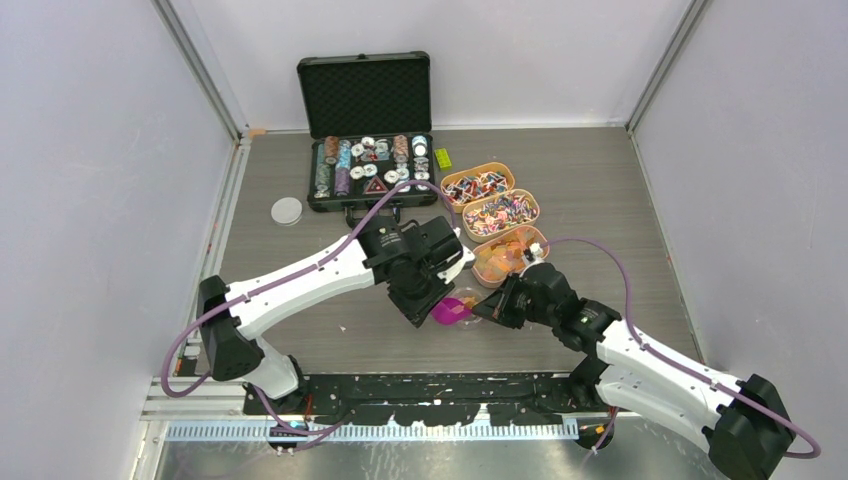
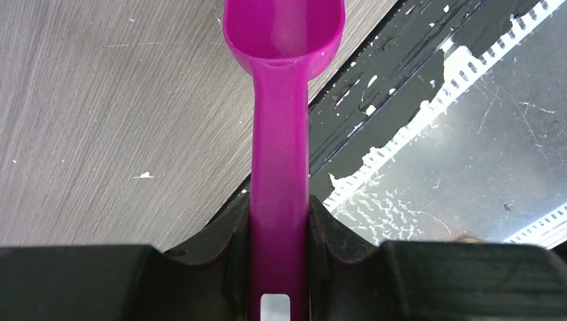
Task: Pack the candies
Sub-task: Place the fake candies in the packing bottle.
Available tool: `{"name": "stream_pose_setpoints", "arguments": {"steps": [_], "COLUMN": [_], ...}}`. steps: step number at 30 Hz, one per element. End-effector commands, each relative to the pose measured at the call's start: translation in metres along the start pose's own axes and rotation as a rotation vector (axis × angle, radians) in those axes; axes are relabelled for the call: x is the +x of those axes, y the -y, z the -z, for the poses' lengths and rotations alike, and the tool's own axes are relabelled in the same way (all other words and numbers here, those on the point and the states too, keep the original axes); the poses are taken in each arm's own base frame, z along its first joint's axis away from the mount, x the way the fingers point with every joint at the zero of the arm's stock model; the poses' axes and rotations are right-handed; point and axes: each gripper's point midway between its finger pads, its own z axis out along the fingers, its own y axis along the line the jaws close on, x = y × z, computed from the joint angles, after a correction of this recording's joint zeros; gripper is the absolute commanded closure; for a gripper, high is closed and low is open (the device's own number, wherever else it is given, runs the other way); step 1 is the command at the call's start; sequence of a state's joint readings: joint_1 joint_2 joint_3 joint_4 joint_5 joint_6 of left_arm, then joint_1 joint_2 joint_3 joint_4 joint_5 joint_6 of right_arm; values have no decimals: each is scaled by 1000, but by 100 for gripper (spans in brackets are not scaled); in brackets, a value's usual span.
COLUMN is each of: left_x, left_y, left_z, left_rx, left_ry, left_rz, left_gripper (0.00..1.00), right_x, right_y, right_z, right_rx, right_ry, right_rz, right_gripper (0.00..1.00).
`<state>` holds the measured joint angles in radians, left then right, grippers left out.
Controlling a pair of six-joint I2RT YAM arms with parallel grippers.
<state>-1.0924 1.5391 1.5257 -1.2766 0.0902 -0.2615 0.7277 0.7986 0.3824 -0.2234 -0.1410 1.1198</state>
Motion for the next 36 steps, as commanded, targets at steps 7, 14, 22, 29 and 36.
{"name": "stream_pose_setpoints", "arguments": {"steps": [7, 14, 22, 29, 36], "left_x": [-37, -40, -46, -49, -45], "left_y": [3, 3, -1, -3, -12], "left_z": [15, 17, 26, 31, 49], "left_rx": [20, 17, -10, -17, -59], "left_ry": [153, 158, 177, 200, 211], "left_rz": [-38, -46, -58, -98, -163], "left_gripper": [100, 100, 100, 100, 100], "right_x": [-3, -3, -7, -16, -60], "right_y": [-11, -13, -17, -26, -44], "right_z": [-2, -4, 0, 6, 46], "right_rx": [-40, -40, -43, -43, 5], "right_ry": [10, 7, 27, 56, 265], "right_rz": [23, 27, 26, 47, 111], "right_gripper": [100, 99, 99, 100, 75]}}
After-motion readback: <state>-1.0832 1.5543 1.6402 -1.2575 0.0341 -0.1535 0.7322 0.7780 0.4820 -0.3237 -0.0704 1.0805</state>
